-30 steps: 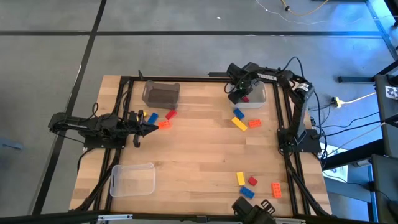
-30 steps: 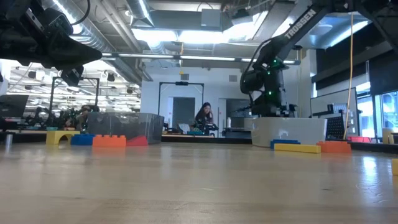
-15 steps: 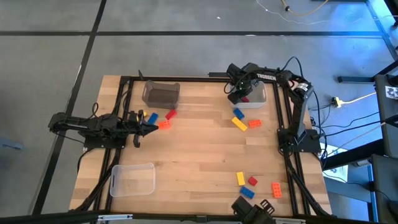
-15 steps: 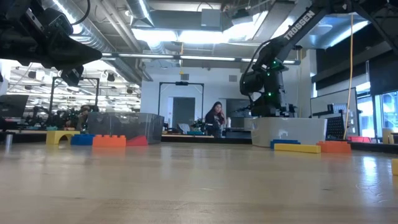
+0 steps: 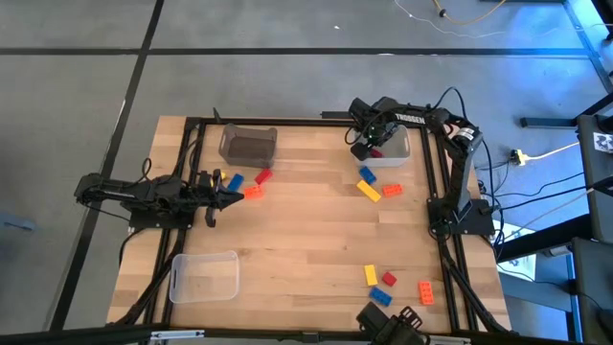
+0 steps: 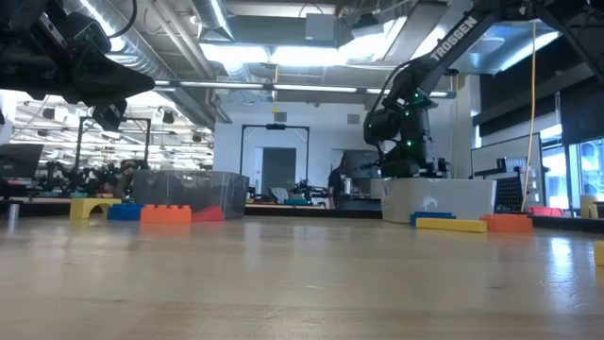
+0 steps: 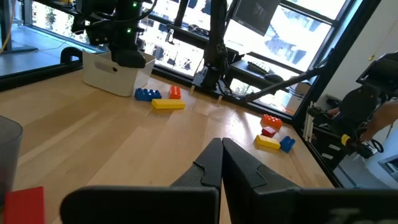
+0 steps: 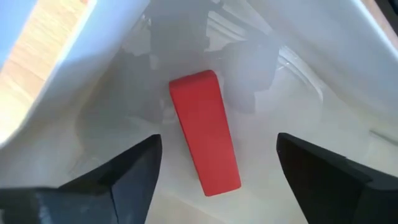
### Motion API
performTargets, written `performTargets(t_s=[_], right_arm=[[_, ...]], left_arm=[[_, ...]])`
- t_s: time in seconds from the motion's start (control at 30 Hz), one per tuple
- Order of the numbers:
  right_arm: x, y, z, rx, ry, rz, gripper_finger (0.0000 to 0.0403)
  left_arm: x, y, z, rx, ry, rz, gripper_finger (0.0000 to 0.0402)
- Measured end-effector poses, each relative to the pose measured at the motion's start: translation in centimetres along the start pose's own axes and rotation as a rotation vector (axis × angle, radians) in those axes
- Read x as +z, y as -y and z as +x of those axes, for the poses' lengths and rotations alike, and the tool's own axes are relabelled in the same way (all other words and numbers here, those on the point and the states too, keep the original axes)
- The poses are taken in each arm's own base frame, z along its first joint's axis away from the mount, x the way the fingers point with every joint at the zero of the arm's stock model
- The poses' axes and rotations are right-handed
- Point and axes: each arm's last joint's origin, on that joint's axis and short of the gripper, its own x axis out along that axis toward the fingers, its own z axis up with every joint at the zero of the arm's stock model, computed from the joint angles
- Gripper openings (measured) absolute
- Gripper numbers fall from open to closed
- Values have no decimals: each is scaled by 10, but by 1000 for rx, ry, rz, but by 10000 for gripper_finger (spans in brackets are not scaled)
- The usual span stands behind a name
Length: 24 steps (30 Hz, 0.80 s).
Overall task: Sort & place blocks by color
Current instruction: Put the red triangular block into the gray bin
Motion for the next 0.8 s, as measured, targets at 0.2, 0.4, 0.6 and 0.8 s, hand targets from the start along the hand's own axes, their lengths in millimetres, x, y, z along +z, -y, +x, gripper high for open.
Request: performTargets(t_s=[0.2,0.4,0.6,0.8], right_arm=[[-4,3,-14,-47,35,-48,320],[-19,10,-67,-53,211,-81,320],[-47,13,-134,146,503,-108,321],[-75,8,-191,394,816,-162,321]], left_arm=[[0,0,0,0,0,0,0],[0,0,0,0,0,0,0],[0,0,0,0,0,0,0],[0,0,0,0,0,0,0]])
